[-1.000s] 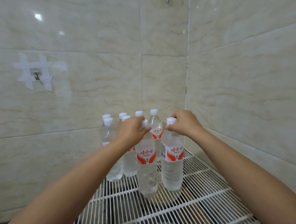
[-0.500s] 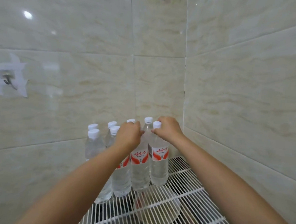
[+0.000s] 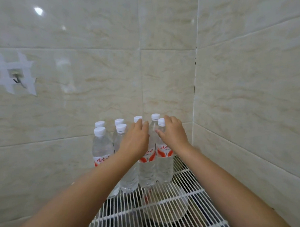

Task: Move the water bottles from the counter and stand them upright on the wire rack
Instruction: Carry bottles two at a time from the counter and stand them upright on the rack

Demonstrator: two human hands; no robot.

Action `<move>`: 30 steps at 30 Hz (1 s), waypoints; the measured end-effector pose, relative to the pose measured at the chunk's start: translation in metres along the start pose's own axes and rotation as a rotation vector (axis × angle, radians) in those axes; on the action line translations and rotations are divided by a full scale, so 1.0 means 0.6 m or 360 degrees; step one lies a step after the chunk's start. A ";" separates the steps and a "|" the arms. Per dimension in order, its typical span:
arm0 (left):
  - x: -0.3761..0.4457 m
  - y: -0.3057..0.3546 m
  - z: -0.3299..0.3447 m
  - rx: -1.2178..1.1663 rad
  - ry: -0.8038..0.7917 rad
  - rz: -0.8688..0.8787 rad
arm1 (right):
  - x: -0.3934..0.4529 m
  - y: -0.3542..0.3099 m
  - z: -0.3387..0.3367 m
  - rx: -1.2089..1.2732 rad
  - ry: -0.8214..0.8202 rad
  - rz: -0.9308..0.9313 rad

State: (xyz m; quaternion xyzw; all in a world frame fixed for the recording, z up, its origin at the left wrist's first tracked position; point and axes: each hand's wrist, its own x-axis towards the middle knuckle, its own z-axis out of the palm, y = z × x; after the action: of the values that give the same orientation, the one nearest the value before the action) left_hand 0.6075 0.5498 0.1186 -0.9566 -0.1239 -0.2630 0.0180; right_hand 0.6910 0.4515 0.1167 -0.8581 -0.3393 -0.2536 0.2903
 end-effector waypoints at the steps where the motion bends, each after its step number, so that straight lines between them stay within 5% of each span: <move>1: -0.011 -0.003 -0.007 -0.0016 0.0057 0.0067 | -0.004 0.001 0.001 -0.0114 0.0061 -0.0152; 6: -0.090 -0.063 -0.038 0.0264 0.0262 0.0150 | -0.041 -0.034 0.030 -0.0352 0.0167 -0.0587; 11: -0.258 -0.165 -0.041 0.0446 -0.0176 -0.0578 | -0.113 -0.183 0.077 0.0044 -0.0128 -0.0800; 15: -0.420 -0.238 -0.079 0.0590 -0.0319 -0.0896 | -0.212 -0.337 0.116 0.0267 -0.0371 -0.0939; 30: -1.081 -0.484 -0.270 0.0655 -0.0331 -0.1715 | -0.681 -0.885 0.215 0.0695 -0.0867 -0.1596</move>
State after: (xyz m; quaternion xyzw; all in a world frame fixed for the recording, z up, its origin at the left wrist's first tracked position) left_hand -0.0838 0.6672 -0.0798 -0.7564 -0.6424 -0.1105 0.0549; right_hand 0.0725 0.6795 -0.0593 -0.5484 -0.8081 -0.0554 0.2076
